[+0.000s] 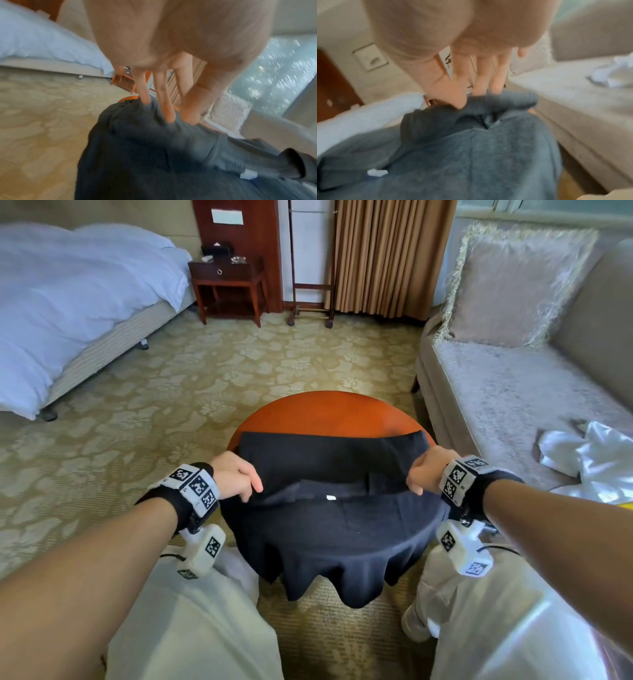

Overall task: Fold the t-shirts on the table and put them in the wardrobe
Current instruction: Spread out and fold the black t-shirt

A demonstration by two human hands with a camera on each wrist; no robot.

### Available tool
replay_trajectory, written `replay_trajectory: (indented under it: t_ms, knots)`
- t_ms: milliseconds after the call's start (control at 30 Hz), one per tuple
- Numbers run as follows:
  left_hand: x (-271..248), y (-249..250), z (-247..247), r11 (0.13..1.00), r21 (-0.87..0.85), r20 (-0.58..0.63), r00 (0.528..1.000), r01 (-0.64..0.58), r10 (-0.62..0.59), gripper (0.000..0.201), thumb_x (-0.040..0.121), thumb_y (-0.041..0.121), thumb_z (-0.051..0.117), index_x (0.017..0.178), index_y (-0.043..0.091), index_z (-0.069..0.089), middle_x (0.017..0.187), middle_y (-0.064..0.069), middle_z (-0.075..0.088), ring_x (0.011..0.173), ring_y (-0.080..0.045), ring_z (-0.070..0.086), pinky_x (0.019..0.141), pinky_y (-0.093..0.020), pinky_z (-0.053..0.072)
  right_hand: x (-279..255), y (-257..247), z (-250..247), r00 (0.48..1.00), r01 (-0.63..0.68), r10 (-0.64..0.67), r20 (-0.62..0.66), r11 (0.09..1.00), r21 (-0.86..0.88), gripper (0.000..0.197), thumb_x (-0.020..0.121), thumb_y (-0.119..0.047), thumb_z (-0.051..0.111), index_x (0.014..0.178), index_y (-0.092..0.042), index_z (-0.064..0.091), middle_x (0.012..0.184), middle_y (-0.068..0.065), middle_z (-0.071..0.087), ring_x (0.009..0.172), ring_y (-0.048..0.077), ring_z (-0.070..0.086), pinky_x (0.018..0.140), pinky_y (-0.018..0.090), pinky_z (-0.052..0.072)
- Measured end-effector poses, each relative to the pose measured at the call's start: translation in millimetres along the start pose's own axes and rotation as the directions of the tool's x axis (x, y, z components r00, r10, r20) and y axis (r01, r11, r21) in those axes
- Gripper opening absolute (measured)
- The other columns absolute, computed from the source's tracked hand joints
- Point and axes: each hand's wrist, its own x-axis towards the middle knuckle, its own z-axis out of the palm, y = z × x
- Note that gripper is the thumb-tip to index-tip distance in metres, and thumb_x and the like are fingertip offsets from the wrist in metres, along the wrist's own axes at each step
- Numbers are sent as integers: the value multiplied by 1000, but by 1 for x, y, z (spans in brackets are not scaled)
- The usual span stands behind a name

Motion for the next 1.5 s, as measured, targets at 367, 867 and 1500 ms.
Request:
replay_trajectory:
  t_ms: [367, 867, 1500]
  knots:
    - [56, -25, -7, 825, -539, -330, 858, 170, -393, 23, 81, 19, 76, 93, 0, 71, 96, -17, 70, 98, -34, 66, 93, -41, 52, 33, 12, -3, 976, -132, 185, -119, 925, 356, 38, 76, -37, 62, 93, -3, 63, 74, 13, 61, 66, 27, 59, 64, 30, 45]
    - [163, -18, -5, 802, -440, -298, 777, 404, -554, 67, 85, 39, 71, 131, -4, 50, 130, -24, 57, 113, -38, 58, 95, -41, 46, 135, 0, 8, 937, -202, 334, -100, 755, 624, 59, 79, -32, 69, 129, -10, 47, 115, 16, 58, 105, 35, 55, 86, 34, 44]
    - [204, -29, -29, 823, -563, -479, 786, 68, -392, 49, 72, 18, 85, 115, 14, 62, 110, 1, 62, 103, -18, 60, 91, -31, 46, 177, -33, 2, 886, -244, 423, -191, 773, 585, 75, 68, -28, 76, 133, -11, 43, 124, 14, 52, 112, 33, 51, 95, 40, 43]
